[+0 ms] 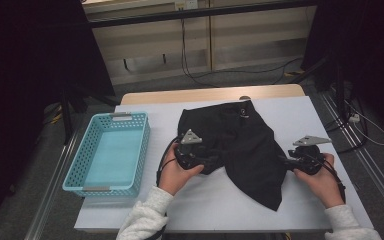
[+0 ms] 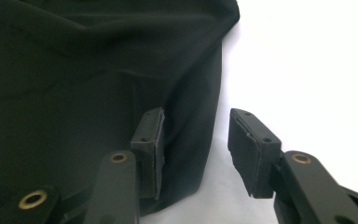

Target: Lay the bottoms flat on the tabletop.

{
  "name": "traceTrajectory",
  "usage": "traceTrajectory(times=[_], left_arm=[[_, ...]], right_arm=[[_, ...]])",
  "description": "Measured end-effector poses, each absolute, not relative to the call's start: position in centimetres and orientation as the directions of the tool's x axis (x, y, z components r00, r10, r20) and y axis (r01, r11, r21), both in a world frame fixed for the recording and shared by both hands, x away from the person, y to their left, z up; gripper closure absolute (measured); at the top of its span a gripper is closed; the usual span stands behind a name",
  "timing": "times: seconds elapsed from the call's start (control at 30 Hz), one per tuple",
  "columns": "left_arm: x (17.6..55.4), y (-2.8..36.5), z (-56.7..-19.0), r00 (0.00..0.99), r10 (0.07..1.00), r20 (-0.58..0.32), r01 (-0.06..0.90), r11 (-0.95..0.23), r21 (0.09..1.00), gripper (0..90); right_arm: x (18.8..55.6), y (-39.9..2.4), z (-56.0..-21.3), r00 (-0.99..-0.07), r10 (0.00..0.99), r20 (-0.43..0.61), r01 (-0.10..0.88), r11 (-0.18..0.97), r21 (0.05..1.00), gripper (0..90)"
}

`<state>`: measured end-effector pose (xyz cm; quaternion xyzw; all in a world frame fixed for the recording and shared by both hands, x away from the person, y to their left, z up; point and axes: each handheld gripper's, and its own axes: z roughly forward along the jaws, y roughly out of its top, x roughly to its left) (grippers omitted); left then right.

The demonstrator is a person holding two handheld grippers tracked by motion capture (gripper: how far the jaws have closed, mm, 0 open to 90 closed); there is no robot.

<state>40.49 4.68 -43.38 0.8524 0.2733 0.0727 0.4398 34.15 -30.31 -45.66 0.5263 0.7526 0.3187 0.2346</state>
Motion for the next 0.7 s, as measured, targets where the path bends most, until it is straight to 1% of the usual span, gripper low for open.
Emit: traceTrajectory(times=[0.07,0.1,0.13,0.17,0.2,0.23,0.3,0.37,0.47,0.53,0.57,0.63,0.67,0.7], left_arm=[[40.5,3.8,-43.8,0.851,0.513,-0.115,0.391,-0.472,0.79,39.2],[40.6,3.3,-44.0,0.857,0.505,-0.104,0.38,-0.48,0.791,40.2],[40.6,2.9,-44.2,0.86,0.501,-0.096,0.37,-0.483,0.794,40.2],[40.7,2.5,-44.5,0.865,0.495,-0.081,0.356,-0.492,0.795,40.5],[40.8,2.1,-44.7,0.868,0.49,-0.079,0.351,-0.495,0.795,40.6],[40.9,1.8,-44.9,0.87,0.488,-0.076,0.346,-0.491,0.799,41.1],[41.0,1.3,-45.2,0.869,0.492,-0.054,0.33,-0.494,0.804,42.8],[41.1,0.8,-45.6,0.872,0.484,-0.074,0.343,-0.497,0.797,45.5],[41.3,0.2,-46.3,0.87,0.486,-0.081,0.362,-0.519,0.775,48.8],[41.3,-0.1,-46.6,0.874,0.483,-0.06,0.357,-0.551,0.754,53.2],[41.2,-0.2,-46.6,0.879,0.473,-0.057,0.348,-0.554,0.756,64.5],[41.1,-0.3,-46.4,0.875,0.478,-0.071,0.366,-0.561,0.742,75.9],[41.2,-0.2,-46.2,0.876,0.475,-0.087,0.377,-0.56,0.737,83.4],[41.2,0.0,-46.1,0.876,0.474,-0.092,0.38,-0.558,0.738,85.1]], right_arm=[[34.3,-30.1,-46.2,-0.333,0.943,-0.01,0.664,0.242,0.707,59.6],[34.3,-30.1,-46.4,-0.341,0.94,0.007,0.654,0.232,0.72,68.2],[34.3,-30.0,-46.4,-0.356,0.934,0.03,0.656,0.227,0.72,72.2],[34.3,-29.9,-46.3,-0.362,0.932,0.032,0.657,0.231,0.718,75.3],[34.3,-29.8,-46.3,-0.368,0.929,0.034,0.657,0.234,0.716,81.6],[34.3,-29.7,-46.3,-0.375,0.926,0.043,0.657,0.233,0.717,84.2],[34.3,-29.4,-46.3,-0.388,0.921,0.012,0.642,0.261,0.721,86.8],[34.4,-29.1,-46.1,-0.402,0.915,0.033,0.641,0.255,0.724,88.3],[34.4,-28.9,-45.4,-0.416,0.909,0.039,0.621,0.252,0.742,88.4],[34.3,-28.7,-45.1,-0.419,0.908,0.012,0.601,0.267,0.754,88.2],[34.3,-28.6,-45.0,-0.419,0.908,0.003,0.594,0.271,0.757,88.1],[34.3,-28.6,-44.8,-0.414,0.91,0.004,0.586,0.263,0.766,87.9],[34.4,-28.5,-44.8,-0.416,0.909,0.003,0.586,0.266,0.765,87.9],[34.4,-28.5,-44.6,-0.416,0.909,-0.002,0.587,0.27,0.763,88.0]])
